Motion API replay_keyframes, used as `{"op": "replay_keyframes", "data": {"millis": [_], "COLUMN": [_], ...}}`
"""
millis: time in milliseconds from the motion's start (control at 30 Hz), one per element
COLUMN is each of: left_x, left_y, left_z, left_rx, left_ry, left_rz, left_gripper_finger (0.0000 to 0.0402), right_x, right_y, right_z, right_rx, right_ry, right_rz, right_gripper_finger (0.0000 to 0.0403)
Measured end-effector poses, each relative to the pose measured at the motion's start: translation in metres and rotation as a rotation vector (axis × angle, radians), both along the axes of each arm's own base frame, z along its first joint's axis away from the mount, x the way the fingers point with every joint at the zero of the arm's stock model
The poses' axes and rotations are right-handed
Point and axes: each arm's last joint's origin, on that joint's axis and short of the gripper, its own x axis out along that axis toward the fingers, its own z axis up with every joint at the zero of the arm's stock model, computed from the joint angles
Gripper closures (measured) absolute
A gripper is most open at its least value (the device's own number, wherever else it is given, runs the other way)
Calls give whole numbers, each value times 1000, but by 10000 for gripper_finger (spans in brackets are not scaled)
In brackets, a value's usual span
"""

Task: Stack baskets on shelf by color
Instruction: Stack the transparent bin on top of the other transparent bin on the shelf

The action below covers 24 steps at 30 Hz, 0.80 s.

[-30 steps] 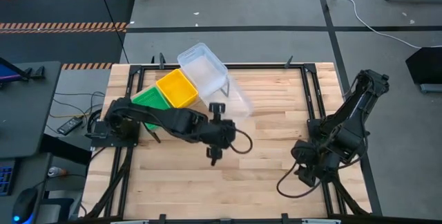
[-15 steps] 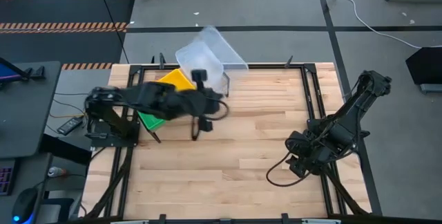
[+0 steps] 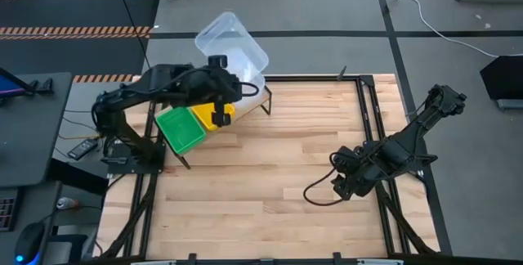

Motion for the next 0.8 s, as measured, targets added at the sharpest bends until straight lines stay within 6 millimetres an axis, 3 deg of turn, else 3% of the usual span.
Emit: {"op": "replay_keyframes", "data": {"millis": [233,367,800], "left_x": [3,6,14], "left_y": [19,20,18], "left_z": [-33,-44,-46], "left_rx": [-68,-132,-169], "left_ry": [185,206,133], "left_rz": [27,0,-4], "left_gripper_finger": [392,392,391], "right_x": [0,0,0], "right_y": [1,1,2], "right_z": [0,0,0], "right_rx": [21,34,43], "right_ry": [5,14,25], "right_rz": [-1,4,25], "right_gripper_finger": [167,167,167]}}
